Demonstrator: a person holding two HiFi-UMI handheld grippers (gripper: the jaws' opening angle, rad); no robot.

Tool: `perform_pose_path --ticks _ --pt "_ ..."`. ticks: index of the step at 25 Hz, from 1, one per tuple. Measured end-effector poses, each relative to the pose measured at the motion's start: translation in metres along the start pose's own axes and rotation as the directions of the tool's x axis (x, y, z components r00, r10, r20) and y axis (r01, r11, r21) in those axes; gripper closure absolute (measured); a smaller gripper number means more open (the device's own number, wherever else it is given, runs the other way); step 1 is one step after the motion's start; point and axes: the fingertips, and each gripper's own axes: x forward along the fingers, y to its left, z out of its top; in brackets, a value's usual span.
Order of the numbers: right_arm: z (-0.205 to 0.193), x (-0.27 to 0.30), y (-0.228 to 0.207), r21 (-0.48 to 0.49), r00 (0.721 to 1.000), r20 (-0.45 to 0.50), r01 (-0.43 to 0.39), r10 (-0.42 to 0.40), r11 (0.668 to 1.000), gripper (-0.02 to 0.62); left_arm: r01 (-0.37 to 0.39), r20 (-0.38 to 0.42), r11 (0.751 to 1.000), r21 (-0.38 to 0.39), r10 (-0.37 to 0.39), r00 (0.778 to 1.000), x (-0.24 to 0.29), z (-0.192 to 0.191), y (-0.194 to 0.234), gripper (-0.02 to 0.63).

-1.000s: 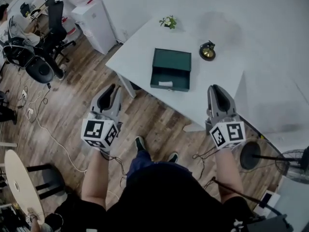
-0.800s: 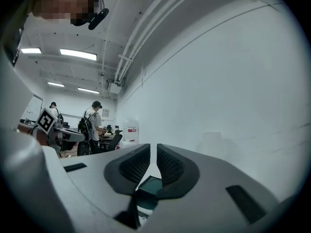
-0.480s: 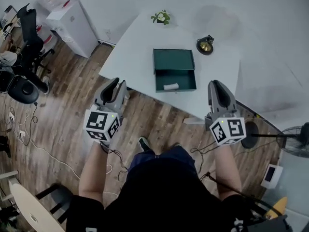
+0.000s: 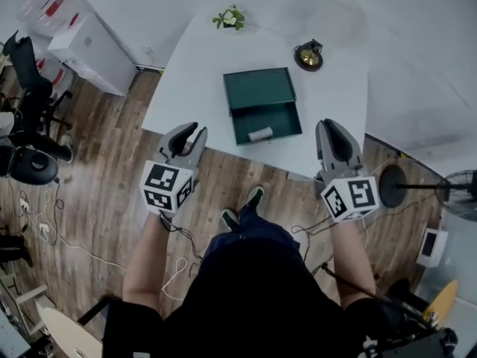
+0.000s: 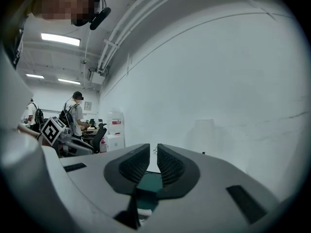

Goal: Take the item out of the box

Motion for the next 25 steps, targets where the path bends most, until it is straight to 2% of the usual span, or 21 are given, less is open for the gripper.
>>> perform_pose_path --ticks 4,7,11,14,16,17,21,22,24,25 --pt "-0.004 0.015 -0.027 0.069 1.000 0.019 0.012 -0.013 0.998 0.541 0.055 -0.124 0.997 0.044 -0.049 0.991 0.038 -0.008 -0.013 0.525" --pt "-0.004 0.026 -0.050 0.092 0.999 0.039 0.009 -0.013 0.996 0.541 0.106 -0.206 0.991 0.081 -0.088 0.975 0.071 -0.012 -0.022 0.520" --pt "-0.015 0.027 -0.081 0.130 0.999 0.040 0.021 -0.026 0.991 0.541 0.200 -0.329 0.973 0.112 -0.154 0.932 0.113 -0.033 -0.049 0.515" --pt "-0.017 0.022 -0.099 0.144 0.998 0.039 0.044 -0.050 0.989 0.543 0.272 -0.413 0.954 0.128 -0.198 0.889 0.139 -0.050 -0.067 0.500" --pt "-0.018 0.017 -0.111 0.151 0.997 0.042 0.065 -0.072 0.986 0.543 0.331 -0.481 0.934 0.133 -0.231 0.846 0.157 -0.066 -0.077 0.495" --pt "-0.019 0.013 -0.117 0.154 0.995 0.041 0.078 -0.086 0.985 0.543 0.369 -0.524 0.920 0.135 -0.250 0.814 0.165 -0.077 -0.083 0.495" --pt "-0.024 -0.006 -0.143 0.175 0.986 0.026 0.159 -0.166 0.972 0.548 0.529 -0.692 0.835 0.149 -0.295 0.659 0.193 -0.117 -0.106 0.495" --pt "-0.026 -0.012 -0.148 0.181 0.981 0.019 0.187 -0.193 0.966 0.549 0.562 -0.719 0.811 0.160 -0.294 0.630 0.202 -0.123 -0.109 0.495" --pt "-0.031 -0.022 -0.155 0.184 0.970 0.006 0.238 -0.243 0.954 0.551 0.609 -0.758 0.772 0.185 -0.282 0.588 0.220 -0.133 -0.111 0.483" --pt "-0.034 -0.025 -0.157 0.182 0.965 0.001 0.259 -0.263 0.949 0.551 0.623 -0.777 0.760 0.186 -0.275 0.566 0.226 -0.140 -0.111 0.472"
